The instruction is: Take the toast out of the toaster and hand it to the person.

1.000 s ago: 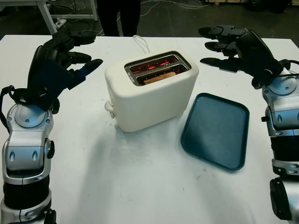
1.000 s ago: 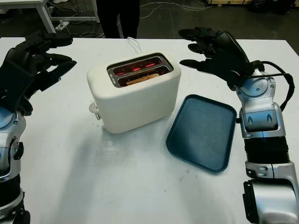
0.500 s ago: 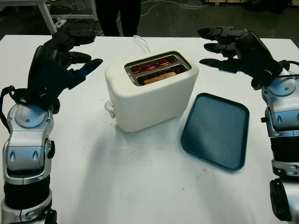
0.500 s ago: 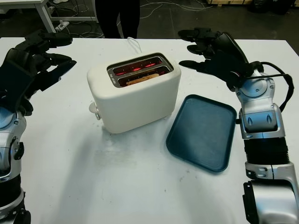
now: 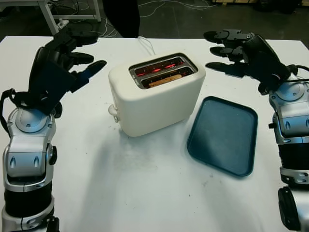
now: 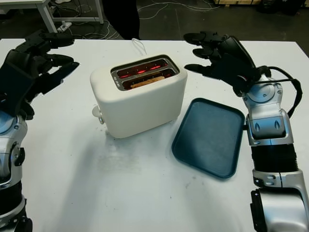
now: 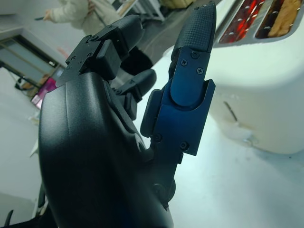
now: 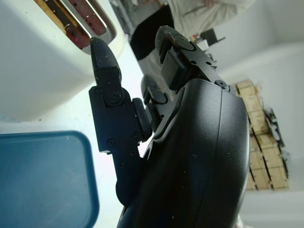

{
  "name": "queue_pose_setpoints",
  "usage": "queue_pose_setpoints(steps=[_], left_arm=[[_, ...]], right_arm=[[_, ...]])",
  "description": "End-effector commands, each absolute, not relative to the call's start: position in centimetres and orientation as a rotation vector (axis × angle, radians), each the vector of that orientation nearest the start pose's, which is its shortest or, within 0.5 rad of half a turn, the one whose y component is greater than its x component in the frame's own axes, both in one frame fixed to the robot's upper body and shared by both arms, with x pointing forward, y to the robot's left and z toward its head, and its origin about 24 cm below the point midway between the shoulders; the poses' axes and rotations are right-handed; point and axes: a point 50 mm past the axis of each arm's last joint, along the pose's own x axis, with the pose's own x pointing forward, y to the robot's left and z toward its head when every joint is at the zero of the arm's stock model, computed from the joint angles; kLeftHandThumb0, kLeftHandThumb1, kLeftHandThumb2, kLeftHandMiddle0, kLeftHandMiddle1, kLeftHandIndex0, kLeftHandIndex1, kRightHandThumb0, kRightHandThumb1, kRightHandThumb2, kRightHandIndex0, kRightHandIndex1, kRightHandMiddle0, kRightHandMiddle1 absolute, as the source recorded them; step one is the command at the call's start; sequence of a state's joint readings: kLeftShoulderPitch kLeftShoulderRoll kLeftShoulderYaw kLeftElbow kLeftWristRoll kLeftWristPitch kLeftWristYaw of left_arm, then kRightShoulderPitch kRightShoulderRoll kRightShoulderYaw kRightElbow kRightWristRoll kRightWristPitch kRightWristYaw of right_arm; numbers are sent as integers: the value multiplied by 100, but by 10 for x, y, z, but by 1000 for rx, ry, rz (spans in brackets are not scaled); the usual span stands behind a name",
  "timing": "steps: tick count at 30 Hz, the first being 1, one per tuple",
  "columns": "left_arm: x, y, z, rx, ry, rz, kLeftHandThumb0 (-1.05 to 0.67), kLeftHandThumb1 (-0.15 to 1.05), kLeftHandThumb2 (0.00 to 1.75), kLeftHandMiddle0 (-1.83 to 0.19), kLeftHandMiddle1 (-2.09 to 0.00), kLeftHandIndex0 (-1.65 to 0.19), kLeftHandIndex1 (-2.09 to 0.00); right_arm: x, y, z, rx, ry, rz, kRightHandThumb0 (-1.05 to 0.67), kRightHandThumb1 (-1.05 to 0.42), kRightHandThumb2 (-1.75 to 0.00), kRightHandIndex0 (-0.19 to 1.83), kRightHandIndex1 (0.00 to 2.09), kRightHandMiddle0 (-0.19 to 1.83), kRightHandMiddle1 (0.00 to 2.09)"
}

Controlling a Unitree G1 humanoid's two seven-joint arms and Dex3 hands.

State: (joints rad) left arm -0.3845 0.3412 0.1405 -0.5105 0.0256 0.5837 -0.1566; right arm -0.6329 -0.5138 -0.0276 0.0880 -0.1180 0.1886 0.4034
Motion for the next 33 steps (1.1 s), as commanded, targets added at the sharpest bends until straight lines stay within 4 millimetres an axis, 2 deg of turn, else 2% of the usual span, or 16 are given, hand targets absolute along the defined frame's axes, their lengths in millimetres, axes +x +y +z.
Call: queue_pose_setpoints(steps=[1,19,29,33], left_arm=[[275,191,219,335,-313,-32,-67,89,0,-19,-108,-31,-74],[273,193,218,334,-307,-22,-61,88,0,-19,-106,-30,-75],[270,200,211,309,-305,5,-65,88,1,-12,-110,-25,-77],[270,200,208,257,-271,-14,-64,88,0,-2,-113,-15,-80]], right_arm=[[340,-199,211,-638,-246,255,-38,-92,-4,56,1,52,0],[339,-195,209,-576,-251,246,-38,-92,-7,58,1,53,0],[337,-199,203,-532,-222,248,-40,-92,-9,48,0,44,0],[336,-200,201,-496,-211,262,-41,-92,-10,46,0,42,0]])
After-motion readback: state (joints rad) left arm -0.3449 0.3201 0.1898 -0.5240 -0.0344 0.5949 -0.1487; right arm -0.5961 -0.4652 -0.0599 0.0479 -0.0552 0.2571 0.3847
